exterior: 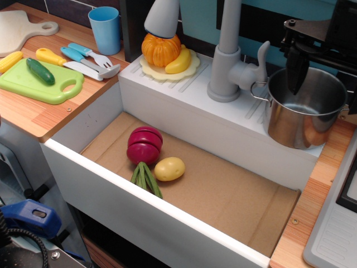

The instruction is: Put pot or pan in sink

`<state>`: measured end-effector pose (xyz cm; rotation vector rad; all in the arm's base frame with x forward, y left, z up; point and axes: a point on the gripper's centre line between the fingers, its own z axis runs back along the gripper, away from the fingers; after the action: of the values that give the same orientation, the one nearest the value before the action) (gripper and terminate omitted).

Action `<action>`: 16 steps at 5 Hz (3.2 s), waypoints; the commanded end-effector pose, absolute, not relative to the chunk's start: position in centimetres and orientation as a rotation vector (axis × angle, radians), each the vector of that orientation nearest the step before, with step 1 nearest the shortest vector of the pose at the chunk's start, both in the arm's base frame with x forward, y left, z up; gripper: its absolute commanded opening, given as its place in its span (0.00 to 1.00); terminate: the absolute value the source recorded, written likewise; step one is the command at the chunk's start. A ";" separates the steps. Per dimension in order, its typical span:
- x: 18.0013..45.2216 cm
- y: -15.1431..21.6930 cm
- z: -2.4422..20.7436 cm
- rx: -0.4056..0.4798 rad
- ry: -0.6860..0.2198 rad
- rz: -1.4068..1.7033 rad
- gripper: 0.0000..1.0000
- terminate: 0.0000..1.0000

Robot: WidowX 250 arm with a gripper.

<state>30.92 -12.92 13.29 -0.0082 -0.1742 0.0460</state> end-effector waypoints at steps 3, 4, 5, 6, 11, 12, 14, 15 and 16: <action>32.4 -14.2 12.3 0.073 -0.338 -0.157 1.00 0.00; 33.5 -14.8 11.8 0.116 -0.423 -0.241 1.00 0.00; 34.5 -15.0 10.6 0.110 -0.471 -0.294 1.00 0.00; 35.5 -14.8 9.3 0.083 -0.496 -0.307 1.00 0.00; 37.5 -13.6 5.1 0.019 -0.508 -0.314 0.00 0.00; 37.4 -13.8 4.9 0.019 -0.512 -0.303 0.00 0.00; 36.1 -14.4 6.7 0.022 -0.455 -0.258 0.00 0.00; 34.3 -14.9 7.7 0.052 -0.438 -0.198 0.00 0.00; 32.3 -14.4 8.1 0.101 -0.429 -0.140 0.00 0.00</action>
<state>30.39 -13.61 5.61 0.1511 -0.3675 -0.1102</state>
